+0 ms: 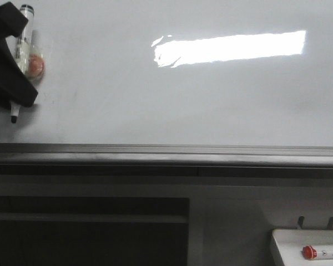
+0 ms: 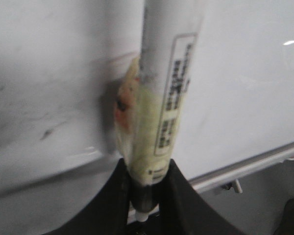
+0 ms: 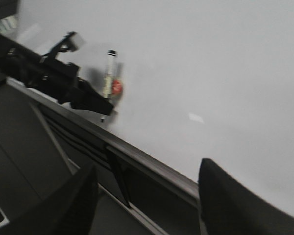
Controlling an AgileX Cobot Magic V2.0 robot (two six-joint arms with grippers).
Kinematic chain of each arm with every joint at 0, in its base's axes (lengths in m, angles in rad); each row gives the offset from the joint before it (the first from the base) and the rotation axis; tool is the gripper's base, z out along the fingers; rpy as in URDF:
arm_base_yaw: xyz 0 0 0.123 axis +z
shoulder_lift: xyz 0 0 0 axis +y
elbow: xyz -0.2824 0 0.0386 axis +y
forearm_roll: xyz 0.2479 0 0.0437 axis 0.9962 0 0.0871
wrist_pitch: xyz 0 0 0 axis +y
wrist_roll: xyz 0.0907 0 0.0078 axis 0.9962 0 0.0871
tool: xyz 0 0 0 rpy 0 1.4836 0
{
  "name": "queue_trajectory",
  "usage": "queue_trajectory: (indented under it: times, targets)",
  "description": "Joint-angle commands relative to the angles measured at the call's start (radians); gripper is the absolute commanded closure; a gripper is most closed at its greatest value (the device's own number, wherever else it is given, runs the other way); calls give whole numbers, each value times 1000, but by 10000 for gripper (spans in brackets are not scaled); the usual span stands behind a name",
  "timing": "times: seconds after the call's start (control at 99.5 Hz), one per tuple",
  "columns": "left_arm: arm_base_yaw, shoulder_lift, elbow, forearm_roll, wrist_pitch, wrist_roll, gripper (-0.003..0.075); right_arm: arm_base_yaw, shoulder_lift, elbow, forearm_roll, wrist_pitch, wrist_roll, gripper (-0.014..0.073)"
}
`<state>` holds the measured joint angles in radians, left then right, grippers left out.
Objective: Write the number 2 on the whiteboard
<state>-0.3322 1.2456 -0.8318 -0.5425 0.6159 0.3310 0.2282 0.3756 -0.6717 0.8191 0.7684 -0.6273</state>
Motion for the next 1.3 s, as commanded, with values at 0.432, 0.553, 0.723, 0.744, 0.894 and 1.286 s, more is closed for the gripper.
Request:
queue_trajectory:
  times: [0.432, 0.553, 0.723, 0.744, 0.894, 1.286]
  targets:
    - [-392, -367, -171, 194, 239, 592, 741, 497, 517, -392, -60, -40, -397, 194]
    - [-425, -375, -171, 222, 298, 592, 741, 594, 601, -435, -80, -160, -397, 194]
    - [-428, -375, -171, 222, 376, 592, 741, 656, 708, -511, -80, -172, -399, 194]
    - [-428, -375, -171, 222, 378, 592, 741, 659, 721, -519, -80, -167, -399, 194]
    - [-428, -375, -171, 222, 380, 592, 741, 677, 795, -554, -80, -163, -399, 194]
    - [-428, -369, -171, 222, 391, 592, 741, 677, 811, -561, -35, -27, -399, 194]
